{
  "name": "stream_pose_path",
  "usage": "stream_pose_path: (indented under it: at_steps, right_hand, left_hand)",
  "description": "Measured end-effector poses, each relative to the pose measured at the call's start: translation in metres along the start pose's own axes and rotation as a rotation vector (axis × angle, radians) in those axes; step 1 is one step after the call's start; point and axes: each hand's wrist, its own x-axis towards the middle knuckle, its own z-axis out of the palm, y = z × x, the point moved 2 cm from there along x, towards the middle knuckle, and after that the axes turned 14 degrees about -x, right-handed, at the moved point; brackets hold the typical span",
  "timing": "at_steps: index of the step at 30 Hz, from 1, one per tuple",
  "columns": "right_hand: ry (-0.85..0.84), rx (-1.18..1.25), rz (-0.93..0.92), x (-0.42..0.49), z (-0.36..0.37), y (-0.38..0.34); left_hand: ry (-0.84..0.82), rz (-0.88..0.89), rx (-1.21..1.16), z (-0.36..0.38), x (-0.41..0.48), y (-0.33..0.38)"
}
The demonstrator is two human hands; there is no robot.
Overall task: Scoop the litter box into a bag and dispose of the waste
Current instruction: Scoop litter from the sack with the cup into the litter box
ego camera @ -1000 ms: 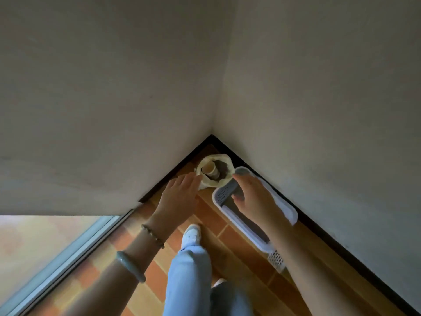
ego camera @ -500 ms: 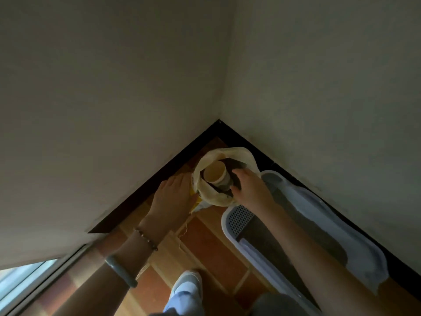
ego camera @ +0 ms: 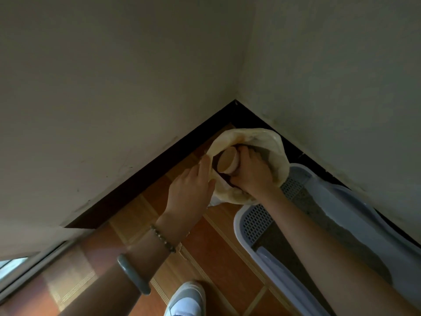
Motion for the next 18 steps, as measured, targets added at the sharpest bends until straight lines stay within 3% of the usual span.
stream_pose_path:
  at_steps: [5, 13, 18]
  right_hand:
    - [-0.072, -0.427, -0.137, -0.002, 0.001, 0.001]
    - [-0.108, -0.358, -0.088, 0.003, 0.013, -0.009]
    - [-0.079, -0.157, -0.082, 0.005, 0.017, -0.008]
  left_hand:
    - [-0.011, -0.001, 0.017, -0.002, -0.001, 0.003]
    - [-0.03, -0.051, 0.011, 0.002, -0.003, 0.009]
    - [-0.033, -0.043, 0.007, 0.002, -0.005, 0.006]
